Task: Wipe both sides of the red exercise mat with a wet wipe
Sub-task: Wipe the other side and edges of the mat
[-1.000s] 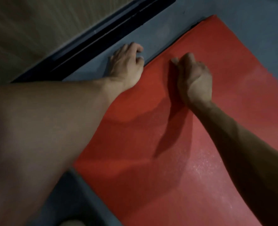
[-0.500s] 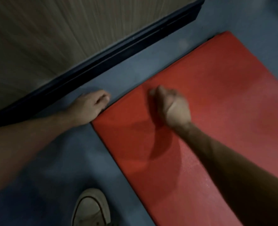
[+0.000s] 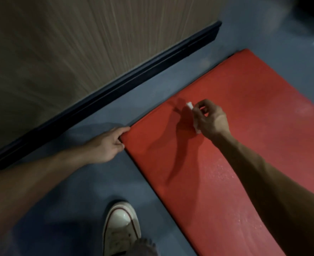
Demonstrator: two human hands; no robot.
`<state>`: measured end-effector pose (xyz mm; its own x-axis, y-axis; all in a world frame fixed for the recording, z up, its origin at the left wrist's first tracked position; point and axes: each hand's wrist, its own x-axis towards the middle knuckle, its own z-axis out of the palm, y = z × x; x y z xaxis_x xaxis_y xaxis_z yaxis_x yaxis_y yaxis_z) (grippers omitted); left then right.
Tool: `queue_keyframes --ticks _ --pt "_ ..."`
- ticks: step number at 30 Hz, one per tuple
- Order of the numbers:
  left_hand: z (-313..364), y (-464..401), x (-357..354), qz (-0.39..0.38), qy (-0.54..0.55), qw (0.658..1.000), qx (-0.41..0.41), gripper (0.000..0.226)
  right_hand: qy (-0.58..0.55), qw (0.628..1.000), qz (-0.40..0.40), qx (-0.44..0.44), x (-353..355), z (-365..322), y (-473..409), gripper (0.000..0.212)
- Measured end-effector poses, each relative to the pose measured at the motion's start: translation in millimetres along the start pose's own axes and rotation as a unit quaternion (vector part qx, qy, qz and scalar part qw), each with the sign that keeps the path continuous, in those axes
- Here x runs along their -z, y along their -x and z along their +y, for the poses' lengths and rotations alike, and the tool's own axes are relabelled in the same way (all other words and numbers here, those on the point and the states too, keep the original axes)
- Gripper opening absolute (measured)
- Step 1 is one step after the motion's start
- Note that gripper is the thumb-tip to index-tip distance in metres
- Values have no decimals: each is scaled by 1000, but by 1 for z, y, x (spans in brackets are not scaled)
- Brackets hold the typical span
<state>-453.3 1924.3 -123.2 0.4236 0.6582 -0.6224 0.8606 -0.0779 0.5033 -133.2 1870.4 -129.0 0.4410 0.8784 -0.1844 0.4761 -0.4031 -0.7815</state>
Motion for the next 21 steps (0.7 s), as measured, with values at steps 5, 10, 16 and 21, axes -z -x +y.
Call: queue_keyframes --ticks 5,10,16,21 --pt "-3 18 -3 25 16 1000 2 56 -103 983 -28 -148 0 -10 -5 22" --pt "6 19 -39 133 123 983 -8 52 -9 991 -86 -104 -23 -23 -24 21" --pt "-11 19 -56 159 180 971 -11 56 144 989 -27 -33 -22 -21 -49 38" --pt "-13 16 -61 181 206 962 -10 55 201 977 -40 52 -62 -24 -8 31"
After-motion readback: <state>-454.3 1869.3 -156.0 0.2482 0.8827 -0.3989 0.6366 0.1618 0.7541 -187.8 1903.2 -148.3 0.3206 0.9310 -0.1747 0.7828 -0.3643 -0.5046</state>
